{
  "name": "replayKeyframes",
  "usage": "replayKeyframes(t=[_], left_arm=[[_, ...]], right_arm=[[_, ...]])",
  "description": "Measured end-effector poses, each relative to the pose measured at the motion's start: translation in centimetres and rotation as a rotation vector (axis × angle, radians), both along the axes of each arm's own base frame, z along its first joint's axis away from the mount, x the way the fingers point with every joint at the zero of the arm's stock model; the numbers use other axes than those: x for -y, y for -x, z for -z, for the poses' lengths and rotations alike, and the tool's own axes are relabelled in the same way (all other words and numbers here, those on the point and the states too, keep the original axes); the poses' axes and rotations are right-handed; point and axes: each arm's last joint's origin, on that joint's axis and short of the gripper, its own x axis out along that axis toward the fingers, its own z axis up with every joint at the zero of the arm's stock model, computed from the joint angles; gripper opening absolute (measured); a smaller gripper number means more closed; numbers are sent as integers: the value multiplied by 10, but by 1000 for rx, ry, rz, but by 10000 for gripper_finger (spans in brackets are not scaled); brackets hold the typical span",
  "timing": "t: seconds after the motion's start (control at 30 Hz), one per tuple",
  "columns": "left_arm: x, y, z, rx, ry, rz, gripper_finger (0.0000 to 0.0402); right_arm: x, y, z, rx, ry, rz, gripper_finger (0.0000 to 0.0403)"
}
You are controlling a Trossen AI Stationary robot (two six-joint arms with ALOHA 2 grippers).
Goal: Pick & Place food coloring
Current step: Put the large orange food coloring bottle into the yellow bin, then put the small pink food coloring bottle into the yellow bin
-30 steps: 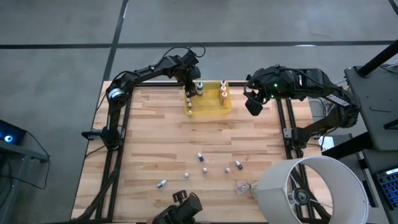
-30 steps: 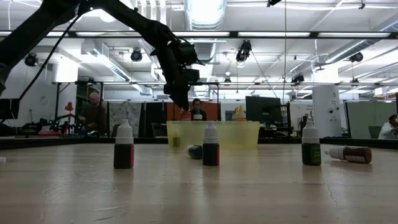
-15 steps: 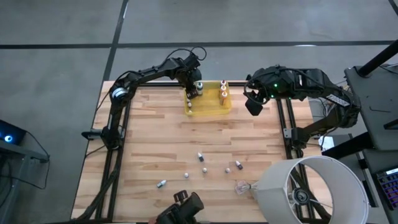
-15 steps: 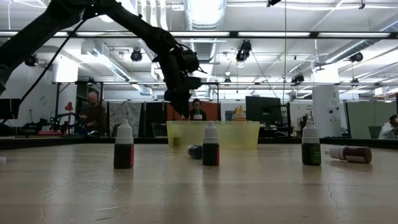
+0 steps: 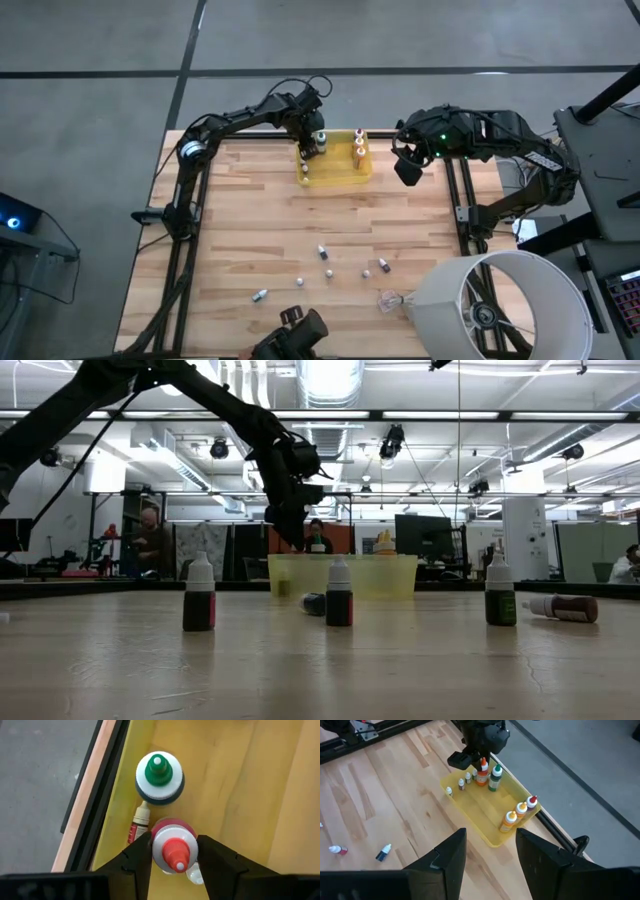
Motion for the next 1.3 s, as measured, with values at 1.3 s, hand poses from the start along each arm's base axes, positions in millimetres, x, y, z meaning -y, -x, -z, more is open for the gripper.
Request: replayKeyframes(t=[1.3], left_arm=[[8, 2, -41, -50, -4, -38, 145]], right_arm=[[0, 0, 0, -2, 3, -3, 164]])
